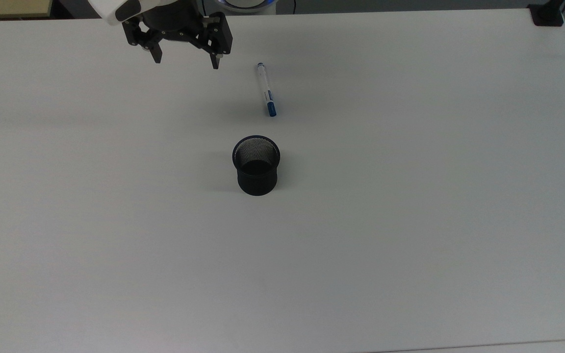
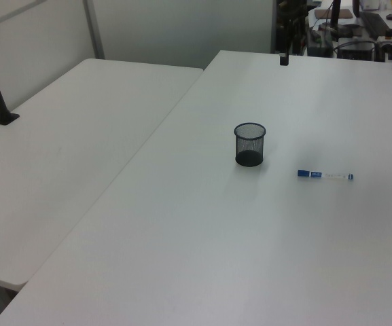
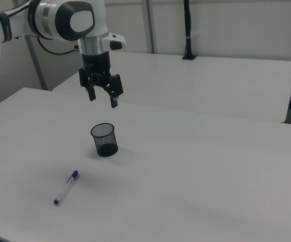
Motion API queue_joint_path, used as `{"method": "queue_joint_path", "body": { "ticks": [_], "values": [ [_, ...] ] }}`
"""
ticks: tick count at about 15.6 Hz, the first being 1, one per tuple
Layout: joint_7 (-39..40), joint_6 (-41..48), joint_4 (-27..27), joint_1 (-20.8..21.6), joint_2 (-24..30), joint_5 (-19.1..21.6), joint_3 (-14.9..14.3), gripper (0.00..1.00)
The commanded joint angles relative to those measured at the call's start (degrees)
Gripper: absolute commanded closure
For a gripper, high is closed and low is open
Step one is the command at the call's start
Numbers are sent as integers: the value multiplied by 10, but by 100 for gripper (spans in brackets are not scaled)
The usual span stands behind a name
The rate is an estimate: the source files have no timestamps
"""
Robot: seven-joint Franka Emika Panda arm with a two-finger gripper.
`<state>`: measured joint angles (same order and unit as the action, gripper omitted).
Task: Remove the marker
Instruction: 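Open the gripper, release the marker, and raise the gripper away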
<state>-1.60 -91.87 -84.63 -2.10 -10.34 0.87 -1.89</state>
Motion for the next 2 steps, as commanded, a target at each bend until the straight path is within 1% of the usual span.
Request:
{"method": "queue_joint_path", "body": {
  "ticks": [1,2],
  "values": [
    [-13,-12,-8,-1,9,-6,0,0],
    [-13,-10,-8,-1,9,-6,0,0]
  ]
}}
